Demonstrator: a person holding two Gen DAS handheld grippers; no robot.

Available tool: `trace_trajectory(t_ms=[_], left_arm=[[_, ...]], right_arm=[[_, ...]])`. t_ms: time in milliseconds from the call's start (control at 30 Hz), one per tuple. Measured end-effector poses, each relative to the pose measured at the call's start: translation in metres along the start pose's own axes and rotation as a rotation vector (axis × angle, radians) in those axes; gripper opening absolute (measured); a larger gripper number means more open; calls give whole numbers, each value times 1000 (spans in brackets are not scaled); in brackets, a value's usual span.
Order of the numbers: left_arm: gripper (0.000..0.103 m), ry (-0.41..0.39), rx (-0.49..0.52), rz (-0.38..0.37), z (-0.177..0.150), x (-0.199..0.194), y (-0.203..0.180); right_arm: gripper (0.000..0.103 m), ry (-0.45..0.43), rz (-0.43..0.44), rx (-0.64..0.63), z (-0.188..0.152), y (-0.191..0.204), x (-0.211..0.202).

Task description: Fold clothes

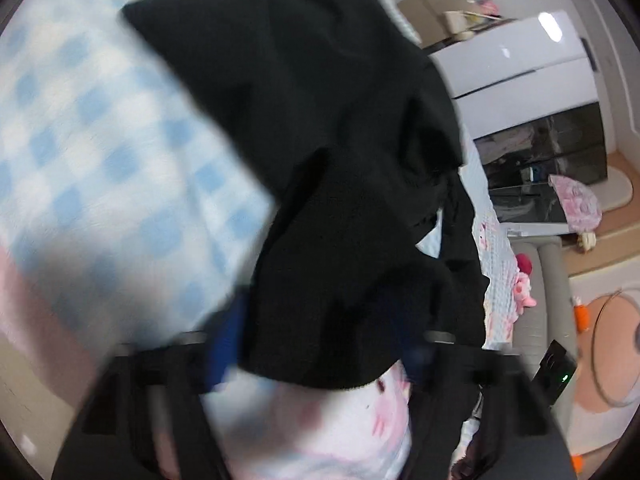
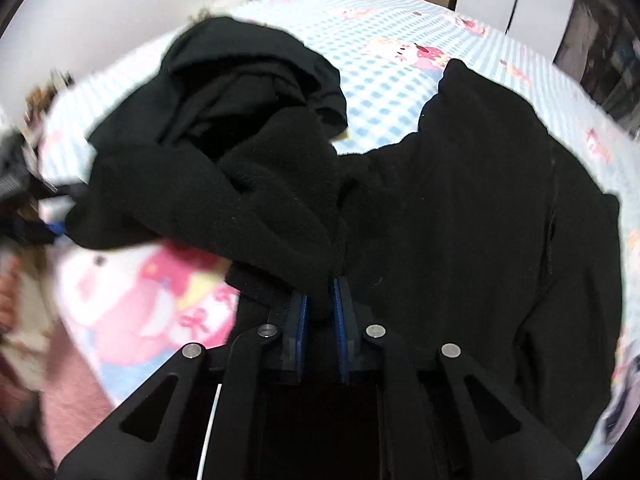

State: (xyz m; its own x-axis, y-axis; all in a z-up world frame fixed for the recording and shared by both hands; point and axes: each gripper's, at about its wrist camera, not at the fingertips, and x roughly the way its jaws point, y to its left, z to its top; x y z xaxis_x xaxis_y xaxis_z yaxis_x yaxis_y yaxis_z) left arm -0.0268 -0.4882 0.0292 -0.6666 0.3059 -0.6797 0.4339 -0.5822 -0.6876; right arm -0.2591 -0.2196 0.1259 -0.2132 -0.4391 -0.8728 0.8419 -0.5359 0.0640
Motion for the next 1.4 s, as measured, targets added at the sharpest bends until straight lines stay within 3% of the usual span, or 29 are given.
trace_trajectory(t_ms=[67, 133, 200, 233, 300, 367, 500, 667, 733, 767, 833, 867, 900, 967, 1000, 1100, 1167, 1233, 1300, 1333, 1400], left_arm=[[25, -50, 74, 7, 3, -10, -19], [25, -139, 166, 62, 10, -33, -40], [25, -268, 261, 144, 21, -72, -61], [25, -296, 306, 162, 24, -86, -71], [25, -277, 441, 153, 31, -96, -94], [25, -240, 581, 141, 23, -92, -119], [25, -192, 748, 129, -4, -83, -149], [25, -131, 772, 90, -19, -79, -152], [25, -124, 777, 112, -21, -77, -151], [25, -122, 776, 127, -19, -76, -148], [25, -129, 786, 176, -14, -73, -145], [25, -140, 818, 241, -11, -70, -144], [25, -154, 871, 341, -9, -64, -142], [25, -165, 949, 507, 0, -58, -136], [25, -172, 961, 556, 5, -57, -132], [32, -168, 907, 623, 21, -53, -111], [48, -130, 791, 641, 26, -42, -90], [49, -117, 646, 646, 28, -37, -68], [49, -118, 469, 593, 27, -42, -45], [49, -117, 406, 528, 23, -45, -38], [60, -91, 303, 360, 16, -46, -26]], right_arm=[[18, 1, 38, 56, 2, -8, 1], [20, -4, 73, 87, 3, -11, -1], [30, -24, 78, 76, 6, -6, -11], [33, -44, 79, 69, 9, -6, -17], [45, -101, 140, 17, 17, 5, -42], [72, -146, 248, -33, 29, 20, -54], [79, -214, 431, -195, 55, 69, -51], [84, -165, 436, -341, 71, 114, -11], [88, -127, 443, -368, 73, 125, 13], [89, -82, 405, -376, 73, 129, 31], [84, 22, 325, -380, 68, 134, 68], [61, 58, 310, -367, 63, 133, 77], [45, 91, 297, -354, 58, 132, 84], [28, 108, 288, -327, 50, 129, 84], [27, 86, 294, -313, 47, 127, 76], [24, -36, 329, -288, 36, 120, 36], [24, -97, 307, -333, 25, 126, 15], [24, -91, 246, -428, 10, 137, 9], [31, -32, 216, -506, -6, 140, 17], [36, -17, 216, -524, -9, 139, 20], [38, -11, 231, -523, -10, 135, 20]])
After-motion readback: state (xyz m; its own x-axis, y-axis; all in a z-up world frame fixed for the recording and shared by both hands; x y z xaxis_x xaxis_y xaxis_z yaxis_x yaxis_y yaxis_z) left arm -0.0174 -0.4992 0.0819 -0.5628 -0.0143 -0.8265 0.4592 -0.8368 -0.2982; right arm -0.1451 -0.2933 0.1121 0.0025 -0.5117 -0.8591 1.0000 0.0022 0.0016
